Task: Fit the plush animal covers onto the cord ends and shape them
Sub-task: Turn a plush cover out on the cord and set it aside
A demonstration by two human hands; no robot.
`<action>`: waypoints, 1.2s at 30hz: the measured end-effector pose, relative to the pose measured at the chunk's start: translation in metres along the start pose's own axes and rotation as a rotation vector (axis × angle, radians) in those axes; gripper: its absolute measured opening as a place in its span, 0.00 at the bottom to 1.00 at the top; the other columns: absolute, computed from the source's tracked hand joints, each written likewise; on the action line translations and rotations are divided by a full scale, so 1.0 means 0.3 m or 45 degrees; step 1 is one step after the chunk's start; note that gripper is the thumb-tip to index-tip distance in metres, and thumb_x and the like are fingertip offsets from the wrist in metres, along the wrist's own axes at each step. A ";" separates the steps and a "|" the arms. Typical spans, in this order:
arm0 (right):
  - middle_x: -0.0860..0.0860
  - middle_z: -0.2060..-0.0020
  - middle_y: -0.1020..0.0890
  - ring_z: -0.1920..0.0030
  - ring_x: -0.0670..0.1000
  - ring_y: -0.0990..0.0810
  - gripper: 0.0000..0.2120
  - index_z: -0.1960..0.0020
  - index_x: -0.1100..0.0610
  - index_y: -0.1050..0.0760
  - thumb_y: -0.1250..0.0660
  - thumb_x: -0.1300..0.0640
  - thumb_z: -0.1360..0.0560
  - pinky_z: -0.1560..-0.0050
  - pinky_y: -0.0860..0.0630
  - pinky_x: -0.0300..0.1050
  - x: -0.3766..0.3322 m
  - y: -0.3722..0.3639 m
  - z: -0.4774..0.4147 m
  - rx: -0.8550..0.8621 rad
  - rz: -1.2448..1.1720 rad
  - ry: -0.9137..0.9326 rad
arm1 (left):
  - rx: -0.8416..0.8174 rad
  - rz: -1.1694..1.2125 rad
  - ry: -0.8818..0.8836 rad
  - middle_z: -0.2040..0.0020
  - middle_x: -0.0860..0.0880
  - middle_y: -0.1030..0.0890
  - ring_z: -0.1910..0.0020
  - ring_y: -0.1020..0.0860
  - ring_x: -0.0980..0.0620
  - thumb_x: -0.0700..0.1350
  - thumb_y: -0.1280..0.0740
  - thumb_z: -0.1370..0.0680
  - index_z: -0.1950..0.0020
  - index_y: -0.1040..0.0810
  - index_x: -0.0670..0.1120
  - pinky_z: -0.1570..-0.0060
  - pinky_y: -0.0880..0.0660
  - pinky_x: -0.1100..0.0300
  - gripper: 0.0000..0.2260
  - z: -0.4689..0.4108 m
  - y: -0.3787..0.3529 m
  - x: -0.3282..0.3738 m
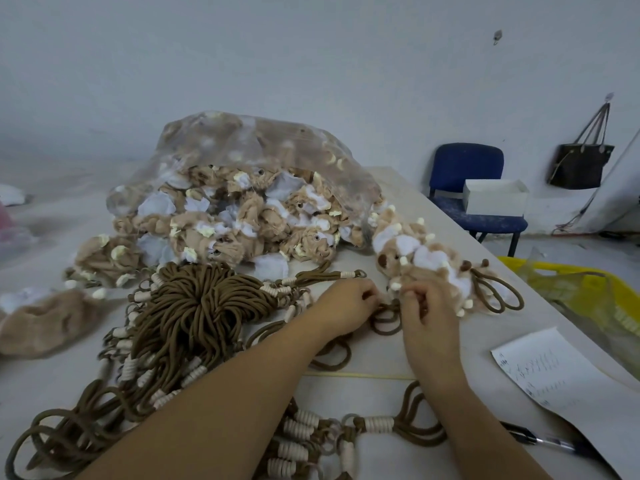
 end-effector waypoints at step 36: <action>0.48 0.65 0.27 0.66 0.48 0.28 0.09 0.54 0.54 0.30 0.41 0.50 0.20 0.69 0.35 0.44 -0.105 -0.340 0.146 -0.678 0.296 0.011 | 0.581 -0.428 -0.125 0.48 0.46 0.22 0.46 0.27 0.48 0.45 0.40 0.18 0.48 0.19 0.43 0.45 0.29 0.53 0.11 0.338 0.406 -0.103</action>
Point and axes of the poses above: each hand's wrist, its own z-axis away from the middle knuckle, its own y-axis out of the back of the hand, x = y × z, the point moved 9 cm from there along -z, towards the middle knuckle
